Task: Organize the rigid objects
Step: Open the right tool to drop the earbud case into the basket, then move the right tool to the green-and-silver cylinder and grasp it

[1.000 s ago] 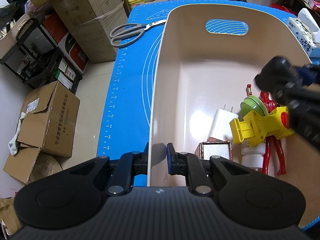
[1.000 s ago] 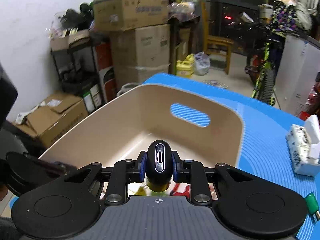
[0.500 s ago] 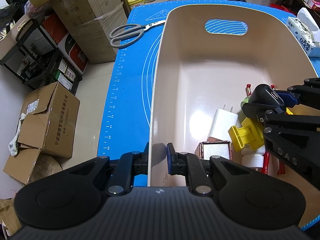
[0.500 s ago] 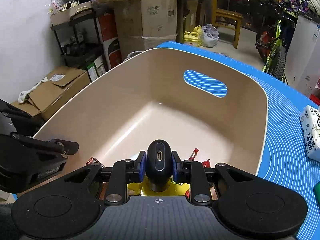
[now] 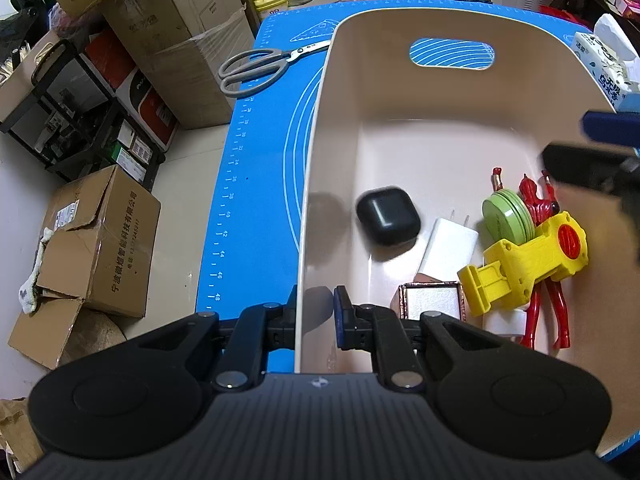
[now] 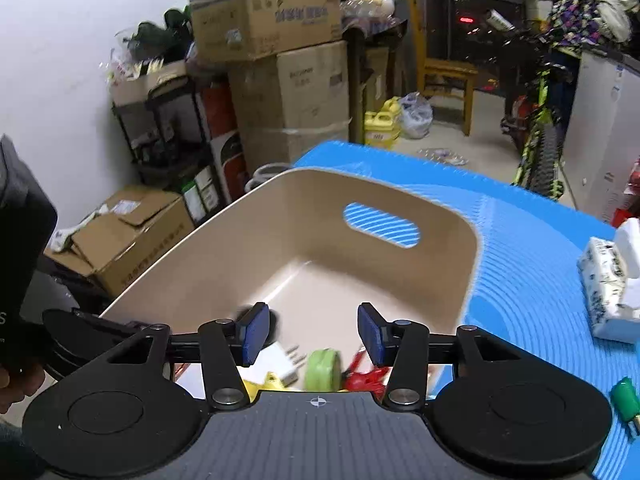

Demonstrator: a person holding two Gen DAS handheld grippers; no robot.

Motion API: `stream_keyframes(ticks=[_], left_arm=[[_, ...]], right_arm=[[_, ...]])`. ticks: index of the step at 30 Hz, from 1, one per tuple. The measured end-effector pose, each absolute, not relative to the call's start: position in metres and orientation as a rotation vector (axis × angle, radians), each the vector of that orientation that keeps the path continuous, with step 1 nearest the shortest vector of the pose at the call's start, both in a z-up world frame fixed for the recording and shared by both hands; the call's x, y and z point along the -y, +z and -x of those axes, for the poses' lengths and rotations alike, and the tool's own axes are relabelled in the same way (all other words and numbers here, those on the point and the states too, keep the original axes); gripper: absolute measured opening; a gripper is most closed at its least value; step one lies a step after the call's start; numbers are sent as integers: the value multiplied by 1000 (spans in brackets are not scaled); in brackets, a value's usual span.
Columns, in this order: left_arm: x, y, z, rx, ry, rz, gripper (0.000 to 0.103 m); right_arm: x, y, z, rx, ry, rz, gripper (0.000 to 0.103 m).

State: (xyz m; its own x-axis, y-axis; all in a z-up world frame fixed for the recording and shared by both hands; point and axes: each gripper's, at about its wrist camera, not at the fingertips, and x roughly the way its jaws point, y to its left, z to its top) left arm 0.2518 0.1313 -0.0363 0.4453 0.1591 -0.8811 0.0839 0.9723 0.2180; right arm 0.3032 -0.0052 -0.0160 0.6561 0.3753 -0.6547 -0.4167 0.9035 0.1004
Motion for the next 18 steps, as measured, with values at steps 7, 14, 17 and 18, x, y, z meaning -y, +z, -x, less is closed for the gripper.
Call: stream_keyframes(ticks=[7,14,17,18], left_arm=[[-131,-36,-252,-1112,48,-244,17],[-131,-36,-252,-1112,48,-245,17],[-131,-36,-252,-1112,48,-245,17],[-131,-36,-252,-1111,48,-245,17]], right_arm=[[50,-6,-312,-674,334,24,64],[113,-18,-326,-677,186,39,66],[139,-28,-331,-693,141,32,67],[147,-32,-332,-699,125,39,67]])
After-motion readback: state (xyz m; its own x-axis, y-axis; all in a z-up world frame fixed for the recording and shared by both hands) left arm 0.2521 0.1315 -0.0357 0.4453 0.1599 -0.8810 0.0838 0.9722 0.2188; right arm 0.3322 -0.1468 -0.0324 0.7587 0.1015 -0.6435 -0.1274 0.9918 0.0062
